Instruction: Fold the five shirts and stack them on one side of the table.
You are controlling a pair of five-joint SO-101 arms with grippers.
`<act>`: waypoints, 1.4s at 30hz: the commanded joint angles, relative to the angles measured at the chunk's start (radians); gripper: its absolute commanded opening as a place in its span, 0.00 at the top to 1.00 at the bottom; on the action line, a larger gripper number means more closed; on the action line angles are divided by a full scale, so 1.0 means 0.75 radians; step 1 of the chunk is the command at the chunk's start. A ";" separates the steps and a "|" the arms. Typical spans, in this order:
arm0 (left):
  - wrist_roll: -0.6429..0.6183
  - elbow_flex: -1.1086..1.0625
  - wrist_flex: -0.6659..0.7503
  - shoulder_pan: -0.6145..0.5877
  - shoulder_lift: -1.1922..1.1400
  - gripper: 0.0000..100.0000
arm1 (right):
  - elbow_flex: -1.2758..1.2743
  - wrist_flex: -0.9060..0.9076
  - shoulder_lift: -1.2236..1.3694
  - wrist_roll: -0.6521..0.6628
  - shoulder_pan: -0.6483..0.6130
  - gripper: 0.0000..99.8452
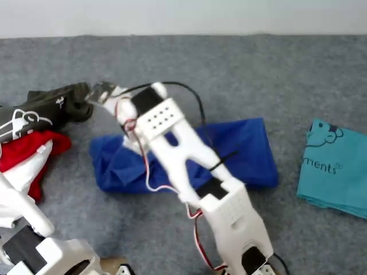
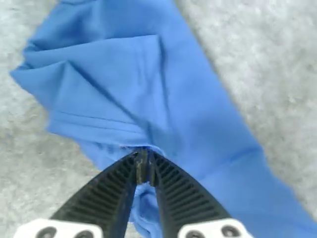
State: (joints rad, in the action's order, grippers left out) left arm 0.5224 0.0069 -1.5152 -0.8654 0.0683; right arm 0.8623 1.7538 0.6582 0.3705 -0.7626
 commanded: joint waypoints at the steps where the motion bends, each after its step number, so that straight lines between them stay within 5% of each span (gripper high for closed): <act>1: 0.012 0.069 0.018 0.002 0.070 0.98 | -0.086 0.058 -0.130 -0.012 -0.085 0.99; 11: 0.012 0.069 0.020 0.000 0.070 0.98 | -0.436 -0.003 -0.152 -0.014 -0.281 0.99; 26: 0.012 0.069 0.023 -0.004 0.070 0.98 | -0.309 -0.562 0.003 -0.010 0.066 0.99; 42: 0.012 0.069 -0.041 -0.004 0.070 0.98 | -0.313 0.050 -0.163 -0.012 0.064 0.99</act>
State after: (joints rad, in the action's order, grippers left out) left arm 0.5224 0.0069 -1.5167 -0.8654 0.0683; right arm 0.5846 1.7446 0.6137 0.3659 -0.7242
